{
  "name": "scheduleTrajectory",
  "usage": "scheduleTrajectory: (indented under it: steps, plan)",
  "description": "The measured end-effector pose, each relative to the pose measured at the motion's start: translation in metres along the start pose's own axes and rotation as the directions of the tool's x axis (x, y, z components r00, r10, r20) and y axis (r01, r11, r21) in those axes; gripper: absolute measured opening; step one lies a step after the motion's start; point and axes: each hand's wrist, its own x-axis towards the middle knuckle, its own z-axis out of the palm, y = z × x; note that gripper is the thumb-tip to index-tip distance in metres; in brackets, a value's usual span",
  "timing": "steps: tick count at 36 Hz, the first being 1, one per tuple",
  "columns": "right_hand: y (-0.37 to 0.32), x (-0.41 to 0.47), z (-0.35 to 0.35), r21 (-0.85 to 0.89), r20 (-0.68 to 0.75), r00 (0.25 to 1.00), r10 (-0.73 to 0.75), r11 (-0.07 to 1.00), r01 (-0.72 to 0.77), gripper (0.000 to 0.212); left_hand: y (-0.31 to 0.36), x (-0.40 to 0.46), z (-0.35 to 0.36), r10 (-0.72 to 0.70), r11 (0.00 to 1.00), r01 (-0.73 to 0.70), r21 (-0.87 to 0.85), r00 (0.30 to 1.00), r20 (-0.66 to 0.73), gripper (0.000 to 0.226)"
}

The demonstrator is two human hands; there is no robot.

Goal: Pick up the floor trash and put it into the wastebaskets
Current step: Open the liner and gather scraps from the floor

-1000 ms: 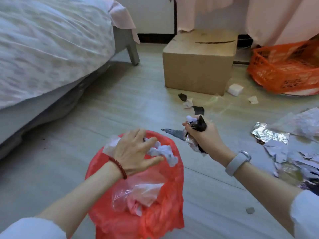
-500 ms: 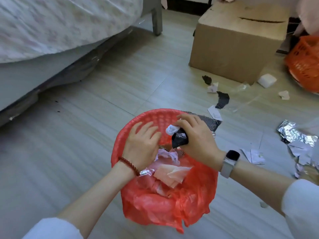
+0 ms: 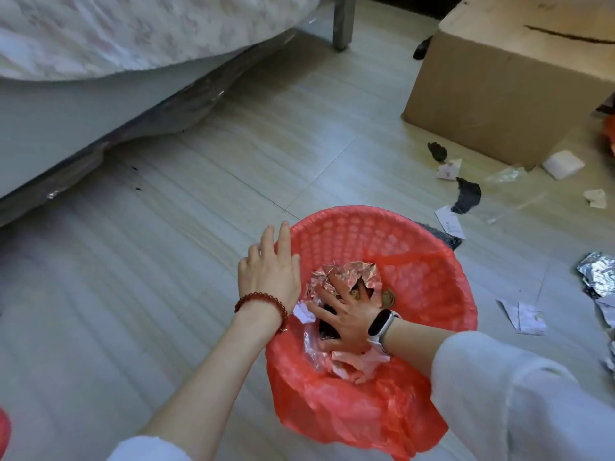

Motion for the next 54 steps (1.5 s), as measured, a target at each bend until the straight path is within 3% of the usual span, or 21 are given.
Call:
scheduleTrajectory:
  steps: [5,9,12,16,21,24,28,32,36,40,42,44,45,47,49,51,54]
  plan:
    - [0.006,-0.010,-0.022,0.056,0.039,0.999,-0.006,0.998,0.004,0.092,0.001,-0.002,-0.004,-0.011,1.000,0.011,-0.010,0.999,-0.043,0.055]
    - [0.013,-0.051,-0.061,0.190,-0.097,0.994,-0.040,0.980,0.058,0.091,0.008,0.004,-0.010,0.052,0.996,-0.065,-0.062,0.982,-0.184,0.048]
    - [0.026,-0.086,-0.090,0.237,-0.227,0.974,0.006,0.970,0.049,0.074,0.029,0.014,-0.019,0.105,0.979,-0.153,-0.136,0.945,-0.311,0.037]
    - [0.055,-0.127,-0.115,0.296,-0.515,0.845,0.146,0.955,0.016,0.064,0.079,0.023,-0.035,0.206,0.932,-0.303,-0.201,0.894,-0.397,0.034]
    - [0.106,-0.193,-0.091,0.493,-0.628,0.670,0.397,0.869,-0.053,0.039,0.159,0.027,-0.035,0.376,0.848,-0.497,-0.186,0.810,-0.450,0.028]
    - [0.138,-0.243,-0.053,0.645,-0.583,0.559,0.589,0.754,-0.121,0.033,0.219,0.019,-0.023,0.494,0.774,-0.603,-0.196,0.767,-0.409,0.035]
    - [0.168,-0.309,0.019,0.795,-0.444,0.431,0.786,0.567,-0.215,0.021,0.299,-0.013,0.013,0.673,0.649,-0.726,-0.227,0.687,-0.273,0.028]
    - [0.178,-0.365,0.097,0.878,-0.234,0.384,0.893,0.364,-0.312,0.023,0.359,-0.051,0.067,0.804,0.579,-0.785,-0.222,0.594,-0.006,0.030]
    - [0.179,-0.398,0.164,0.881,-0.077,0.348,0.934,0.227,-0.415,0.026,0.386,-0.079,0.123,0.824,0.535,-0.839,-0.099,0.492,0.281,0.034]
    - [0.165,-0.404,0.228,0.864,0.057,0.374,0.925,0.142,-0.483,0.027,0.381,-0.108,0.173,0.740,0.516,-0.857,-0.006,0.442,0.507,0.038]
    - [0.151,-0.399,0.249,0.839,0.062,0.407,0.911,0.173,-0.516,0.027,0.368,-0.122,0.193,0.689,0.563,-0.826,-0.019,0.457,0.562,0.038]
    - [0.131,-0.396,0.264,0.795,0.067,0.504,0.861,0.259,-0.549,0.030,0.350,-0.145,0.212,0.641,0.603,-0.795,-0.061,0.438,0.631,0.040]
    - [0.120,-0.396,0.271,0.775,0.072,0.582,0.810,0.322,-0.544,0.032,0.340,-0.157,0.221,0.630,0.588,-0.804,-0.088,0.387,0.674,0.043]
    - [0.094,-0.396,0.285,0.737,0.059,0.725,0.687,0.460,-0.496,0.040,0.320,-0.182,0.233,0.625,0.466,-0.877,-0.117,0.233,0.745,0.055]
    - [0.070,-0.400,0.299,0.684,0.039,0.808,0.588,0.574,-0.450,0.050,0.304,-0.201,0.239,0.619,0.319,-0.936,-0.148,0.088,0.781,0.065]
    - [0.049,-0.404,0.313,0.656,0.050,0.840,0.540,0.617,-0.435,0.059,0.291,-0.214,0.246,0.635,0.213,-0.959,-0.186,-0.009,0.773,0.073]
    - [0.027,-0.410,0.330,0.613,-0.010,0.829,0.559,0.659,-0.436,0.071,0.274,-0.228,0.257,0.702,0.028,-0.978,-0.205,-0.126,0.701,0.079]
